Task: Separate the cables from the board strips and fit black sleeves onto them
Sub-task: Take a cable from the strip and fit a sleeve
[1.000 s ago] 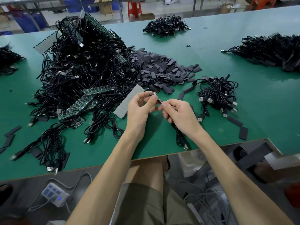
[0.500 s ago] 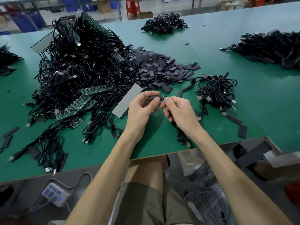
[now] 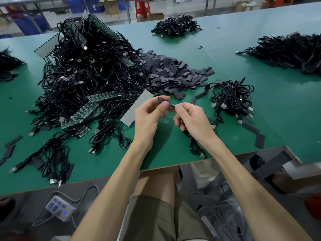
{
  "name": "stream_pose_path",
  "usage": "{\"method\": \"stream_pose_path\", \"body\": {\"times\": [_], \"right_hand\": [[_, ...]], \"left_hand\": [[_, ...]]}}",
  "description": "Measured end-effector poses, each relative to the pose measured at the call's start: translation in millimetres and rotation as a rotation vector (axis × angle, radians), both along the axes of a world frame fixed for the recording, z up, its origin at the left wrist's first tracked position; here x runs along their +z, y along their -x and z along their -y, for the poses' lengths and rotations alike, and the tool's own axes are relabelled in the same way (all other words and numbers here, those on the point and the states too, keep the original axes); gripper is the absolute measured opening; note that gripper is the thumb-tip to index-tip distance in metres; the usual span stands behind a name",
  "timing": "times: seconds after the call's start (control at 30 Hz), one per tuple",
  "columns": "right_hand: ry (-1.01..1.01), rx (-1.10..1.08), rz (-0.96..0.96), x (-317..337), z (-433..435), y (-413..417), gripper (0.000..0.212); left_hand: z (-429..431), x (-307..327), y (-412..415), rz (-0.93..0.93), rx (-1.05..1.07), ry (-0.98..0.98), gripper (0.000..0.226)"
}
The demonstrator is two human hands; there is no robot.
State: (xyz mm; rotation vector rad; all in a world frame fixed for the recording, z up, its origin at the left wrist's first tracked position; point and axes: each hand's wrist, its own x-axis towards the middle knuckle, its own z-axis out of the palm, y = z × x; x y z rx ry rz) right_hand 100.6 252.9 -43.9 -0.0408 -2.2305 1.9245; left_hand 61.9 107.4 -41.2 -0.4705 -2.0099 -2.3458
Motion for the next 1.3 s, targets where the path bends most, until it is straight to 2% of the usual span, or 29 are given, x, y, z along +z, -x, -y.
{"method": "stream_pose_path", "body": {"times": [0.13,0.6,0.8,1.3], "right_hand": [[0.003,0.016,-0.012,-1.1,-0.6,0.6,0.017],[-0.029,0.035,0.006,-0.7,-1.1,0.0,0.018],[-0.020,0.041,0.018,-1.8,-0.9,1.0,0.019],[0.003,0.065,-0.012,-0.3,-0.6,-0.5,0.022]], "left_hand": [[1.3,-2.5,1.2,0.012,0.021,0.004,0.021],[1.2,-10.9,5.3,0.043,0.000,0.007,0.021],[0.6,-11.3,6.3,0.074,0.004,-0.002,0.015],[-0.5,-7.5,2.7,0.023,-0.043,0.025,0.016]]}}
